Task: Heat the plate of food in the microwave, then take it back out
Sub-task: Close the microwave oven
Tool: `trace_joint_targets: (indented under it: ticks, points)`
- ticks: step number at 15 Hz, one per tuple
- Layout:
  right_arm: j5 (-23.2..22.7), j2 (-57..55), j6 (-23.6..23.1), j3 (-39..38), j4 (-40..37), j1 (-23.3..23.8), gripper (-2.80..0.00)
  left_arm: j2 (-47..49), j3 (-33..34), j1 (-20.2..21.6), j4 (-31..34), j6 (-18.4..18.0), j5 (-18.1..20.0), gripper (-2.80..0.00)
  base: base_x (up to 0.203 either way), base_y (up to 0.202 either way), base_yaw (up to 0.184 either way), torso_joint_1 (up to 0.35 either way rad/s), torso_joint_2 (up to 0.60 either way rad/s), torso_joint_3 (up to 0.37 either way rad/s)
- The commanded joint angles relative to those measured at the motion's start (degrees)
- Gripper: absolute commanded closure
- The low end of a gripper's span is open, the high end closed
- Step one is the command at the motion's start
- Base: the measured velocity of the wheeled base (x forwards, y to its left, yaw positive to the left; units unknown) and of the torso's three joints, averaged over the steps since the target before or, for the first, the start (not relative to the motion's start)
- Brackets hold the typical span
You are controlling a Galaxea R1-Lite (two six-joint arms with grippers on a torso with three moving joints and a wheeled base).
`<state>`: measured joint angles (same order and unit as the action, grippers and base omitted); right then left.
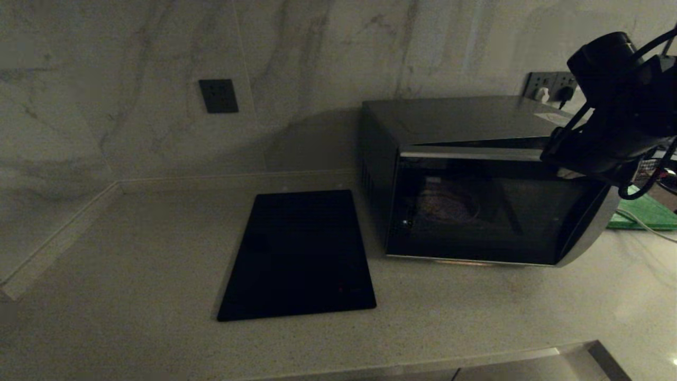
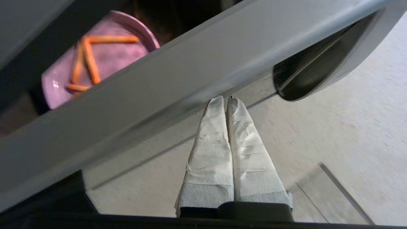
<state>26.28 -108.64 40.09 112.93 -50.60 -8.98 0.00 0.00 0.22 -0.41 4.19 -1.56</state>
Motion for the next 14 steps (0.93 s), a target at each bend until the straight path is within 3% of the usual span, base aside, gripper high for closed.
trace_joint_targets:
  ticks: [1, 5, 14]
  points:
    - [-1.0, -0.7, 0.2, 0.0, 0.8, 0.2, 0.00, 0.1, 0.0, 0.0, 0.0, 0.0, -0.1, 0.00, 0.000, 0.000, 0.000, 0.000, 0.00, 0.000]
    - [-3.8, -1.1, 0.2, 0.0, 1.8, 0.2, 0.00, 0.1, 0.0, 0.0, 0.0, 0.0, 0.0, 0.00, 0.000, 0.000, 0.000, 0.000, 0.00, 0.000]
    - [-4.0, -3.4, 0.2, 0.0, 7.8, 1.0, 0.00, 0.1, 0.0, 0.0, 0.0, 0.0, 0.0, 0.00, 0.000, 0.000, 0.000, 0.000, 0.00, 0.000]
